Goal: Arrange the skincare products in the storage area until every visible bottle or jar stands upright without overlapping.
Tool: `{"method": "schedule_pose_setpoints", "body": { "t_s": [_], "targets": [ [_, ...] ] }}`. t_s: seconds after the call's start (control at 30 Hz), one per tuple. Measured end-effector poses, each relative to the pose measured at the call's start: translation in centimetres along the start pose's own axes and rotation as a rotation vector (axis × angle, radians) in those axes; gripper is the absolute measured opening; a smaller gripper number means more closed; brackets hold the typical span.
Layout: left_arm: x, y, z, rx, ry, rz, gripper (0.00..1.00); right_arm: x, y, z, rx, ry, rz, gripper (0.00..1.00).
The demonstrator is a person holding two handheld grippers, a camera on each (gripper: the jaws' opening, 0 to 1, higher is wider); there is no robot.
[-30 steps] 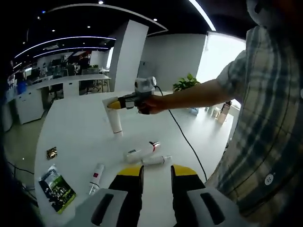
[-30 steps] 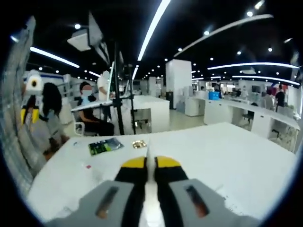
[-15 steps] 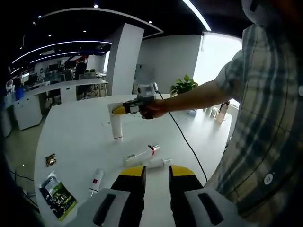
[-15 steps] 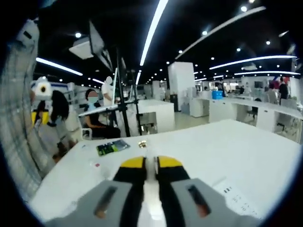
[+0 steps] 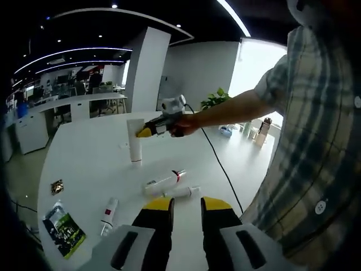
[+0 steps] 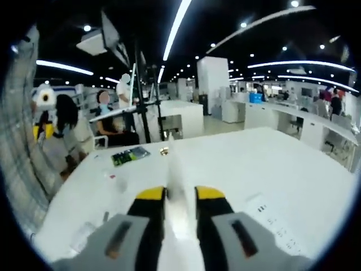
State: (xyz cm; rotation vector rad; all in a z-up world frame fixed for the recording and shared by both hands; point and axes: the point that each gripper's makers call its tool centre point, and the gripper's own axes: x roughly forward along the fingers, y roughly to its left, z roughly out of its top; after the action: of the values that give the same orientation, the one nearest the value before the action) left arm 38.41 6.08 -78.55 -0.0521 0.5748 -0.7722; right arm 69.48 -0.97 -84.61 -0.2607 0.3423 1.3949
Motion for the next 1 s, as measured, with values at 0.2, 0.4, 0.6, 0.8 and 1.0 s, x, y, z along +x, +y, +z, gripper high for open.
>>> {"method": "schedule_pose_setpoints", "body": {
  "t_s": [0.2,0.4,0.6,0.8,1.0],
  "targets": [
    [-0.4,-0.4,-0.1,-0.005,-0.011,0.013,0.19,0.3,0.2,-0.3,-0.031,0.043,0.003,0.17],
    [-0.3,-0.8,-0.6,-0.001,0.006,-0.001,0.19,0.0,-0.1,-0.5,-0.045,0.066,-0.011,0.15],
    [-0.3,-1.1,-0.7,0.008,0.010,-0.013,0.19,-0.5,0.4,-0.5,-0.037,0.071,-0.015,0.17],
    [-0.5,-1.3,-1.0,0.005,0.008,-0.014,0.20,-1.6,1.2,-1.9,0.035,0.090,-0.045,0.20],
    [-0.8,-1.3,-0.9,-0.067,-0.043,-0.013,0.20,-2.5,4.2,-5.1,0.194,0.121,-0.052,0.25]
  ]
}}
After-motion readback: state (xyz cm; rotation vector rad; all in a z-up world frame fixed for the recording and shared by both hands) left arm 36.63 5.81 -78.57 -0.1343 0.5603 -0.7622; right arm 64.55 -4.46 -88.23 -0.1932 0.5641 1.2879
